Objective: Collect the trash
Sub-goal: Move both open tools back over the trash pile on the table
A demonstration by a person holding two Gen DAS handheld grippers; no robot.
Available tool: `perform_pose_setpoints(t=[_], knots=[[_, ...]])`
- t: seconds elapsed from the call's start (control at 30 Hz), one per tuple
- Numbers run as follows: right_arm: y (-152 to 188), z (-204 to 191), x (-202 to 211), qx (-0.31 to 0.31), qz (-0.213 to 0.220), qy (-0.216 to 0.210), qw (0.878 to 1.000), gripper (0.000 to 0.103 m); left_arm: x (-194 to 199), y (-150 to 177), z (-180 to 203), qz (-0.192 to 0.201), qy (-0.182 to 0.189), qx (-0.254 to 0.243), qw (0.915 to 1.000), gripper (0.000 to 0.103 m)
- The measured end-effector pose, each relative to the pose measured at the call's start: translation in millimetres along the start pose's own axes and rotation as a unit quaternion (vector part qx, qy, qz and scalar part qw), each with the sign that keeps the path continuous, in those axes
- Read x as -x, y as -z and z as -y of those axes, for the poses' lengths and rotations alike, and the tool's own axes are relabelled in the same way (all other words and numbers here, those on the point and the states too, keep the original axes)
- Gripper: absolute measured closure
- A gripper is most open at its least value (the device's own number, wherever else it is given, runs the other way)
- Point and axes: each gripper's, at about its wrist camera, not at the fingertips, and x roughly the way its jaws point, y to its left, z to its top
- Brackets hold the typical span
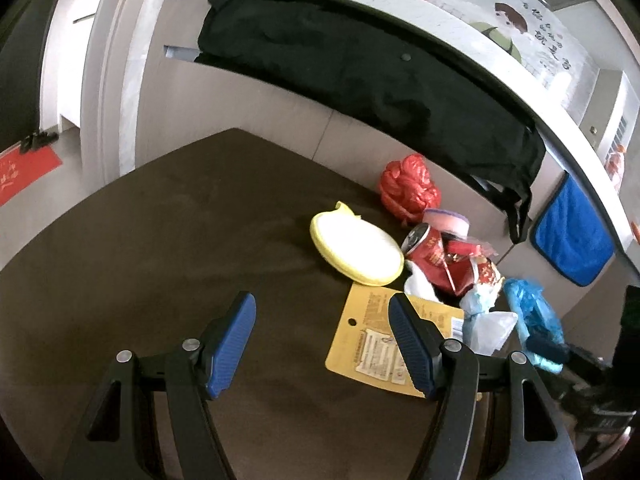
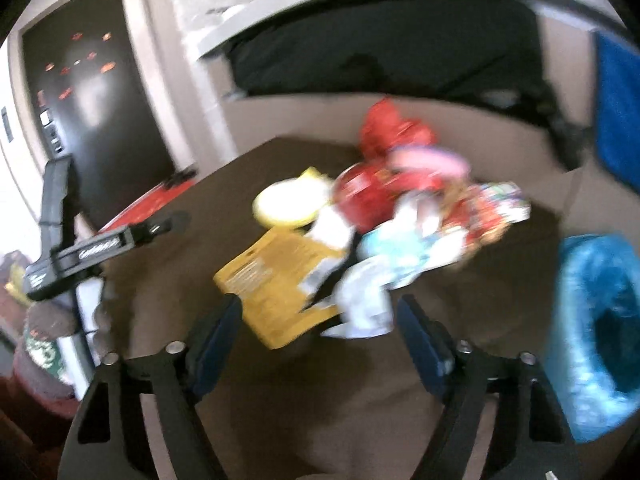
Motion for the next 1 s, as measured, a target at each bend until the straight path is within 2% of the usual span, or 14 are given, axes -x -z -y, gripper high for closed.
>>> perform_pose_setpoints(t=[0.03, 0.1, 0.2, 0.33, 0.43, 0.5, 0.77, 0.9, 1.0], knots=[[-0.2, -5.0, -8.3, 0.008, -0.013, -0.009, 1.0, 0.04, -0.8, 0.6, -2.4, -0.002, 0.002, 0.002, 1.0, 0.034], [-0.9, -14.8, -21.3, 0.025, -0.031, -0.015, 0.999, 0.045, -3.4, 1.1, -6.7, -0.009, 0.005, 0.008, 0.9999, 0.034], [-6.8, -25.2, -35.7, 0.051, -0.043, -0.008, 0.998, 0.045, -5.4, 2.2, -11.5, -0.02, 0.014, 0.014, 0.9996, 0.034], [-21.0, -16.7, -40.6, 0.055, -0.033, 0.029, 0.997, 0.046, -9.5, 2.5, -14.4, -0.029, 0.016, 0.012, 0.9994, 0.034], [-28.9, 1.4, -36.4, 0.037, -0.015, 0.071, 0.997, 0.046, -17.6, 3.2, -14.0, -0.045, 0.026, 0.015, 0.9985, 0.034], [-30.5, 15.1, -30.1, 0.015, -0.005, 0.082, 0.997, 0.046, -25.5, 3.7, -9.5, -0.059, 0.039, 0.012, 0.9974, 0.034], [-11.7, 59.6, 1.0, -0.044, 0.018, 0.112, 0.993, 0.044, -34.0, 12.0, 43.3, -0.095, 0.094, -0.075, 0.9882, 0.034], [4.4, 78.7, 9.8, -0.084, 0.021, 0.102, 0.991, 0.044, -27.9, 32.6, 70.4, -0.114, 0.095, -0.135, 0.9796, 0.034], [17.2, 89.0, 16.2, -0.108, 0.022, 0.089, 0.99, 0.044, -22.4, 49.0, 87.1, -0.122, 0.076, -0.202, 0.9686, 0.034]])
